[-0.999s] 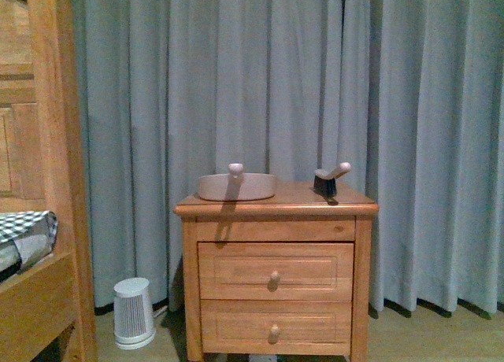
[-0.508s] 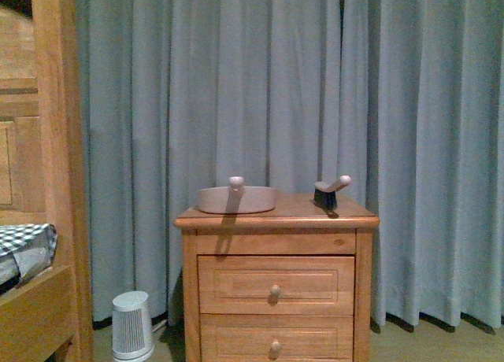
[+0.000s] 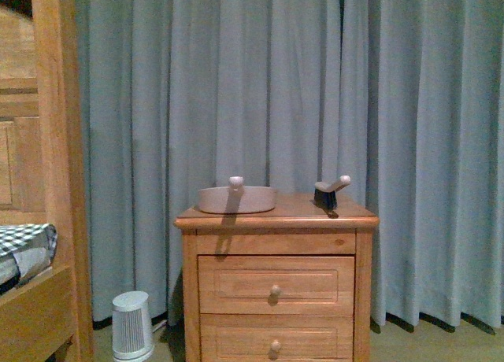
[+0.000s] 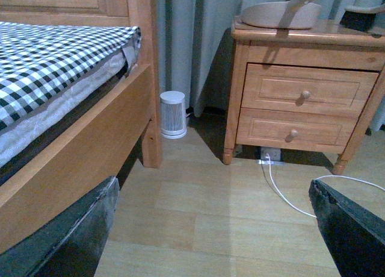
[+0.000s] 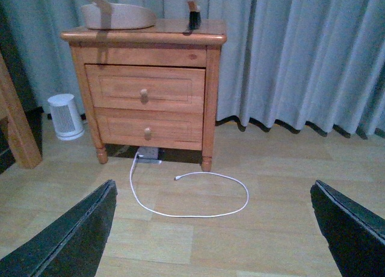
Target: Clean up trash
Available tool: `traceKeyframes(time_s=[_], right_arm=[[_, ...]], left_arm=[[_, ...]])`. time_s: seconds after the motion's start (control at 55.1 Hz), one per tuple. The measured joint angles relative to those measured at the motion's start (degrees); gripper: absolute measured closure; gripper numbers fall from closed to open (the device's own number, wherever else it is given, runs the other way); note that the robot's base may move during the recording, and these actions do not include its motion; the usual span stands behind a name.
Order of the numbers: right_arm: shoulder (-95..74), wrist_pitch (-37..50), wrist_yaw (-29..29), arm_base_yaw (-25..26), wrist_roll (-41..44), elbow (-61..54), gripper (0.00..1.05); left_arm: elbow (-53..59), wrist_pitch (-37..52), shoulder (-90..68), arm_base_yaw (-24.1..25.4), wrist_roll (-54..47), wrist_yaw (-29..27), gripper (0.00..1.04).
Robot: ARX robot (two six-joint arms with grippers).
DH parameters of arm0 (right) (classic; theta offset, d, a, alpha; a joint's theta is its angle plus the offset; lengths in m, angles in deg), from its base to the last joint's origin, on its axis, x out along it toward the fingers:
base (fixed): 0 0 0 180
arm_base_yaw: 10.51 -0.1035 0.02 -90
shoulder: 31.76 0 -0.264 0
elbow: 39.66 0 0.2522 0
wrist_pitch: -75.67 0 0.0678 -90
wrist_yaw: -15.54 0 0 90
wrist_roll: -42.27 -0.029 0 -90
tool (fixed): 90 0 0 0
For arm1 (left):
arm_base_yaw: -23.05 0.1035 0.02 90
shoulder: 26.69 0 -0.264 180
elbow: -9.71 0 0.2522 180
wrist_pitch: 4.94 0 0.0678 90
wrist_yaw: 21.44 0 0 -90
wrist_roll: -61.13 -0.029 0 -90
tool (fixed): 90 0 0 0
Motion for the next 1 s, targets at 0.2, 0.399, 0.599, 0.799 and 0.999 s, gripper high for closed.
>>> traceKeyframes(time_s=[0.2,0.399,0.599,0.799,0.999], right_arm=[[0.0,0.0,0.0,0.0,0.0,0.0,0.07],[0.0,0.0,0.0,0.0,0.0,0.0,0.07],[0.0,0.0,0.0,0.0,0.0,0.0,0.07],[0.0,0.0,0.0,0.0,0.0,0.0,0.07],[0.0,0.0,-0.11,0.0,0.0,0.0,0.07]], left_arm=[[0.0,0.0,0.0,0.0,0.0,0.0,0.08],[0.0,0.0,0.0,0.0,0.0,0.02,0.08],[0.0,0.0,0.0,0.0,0.0,0.0,0.08],[0.0,0.0,0.0,0.0,-0.02,0.04,0.08],[0.0,0.0,0.02,0.0,0.0,0.0,0.08]])
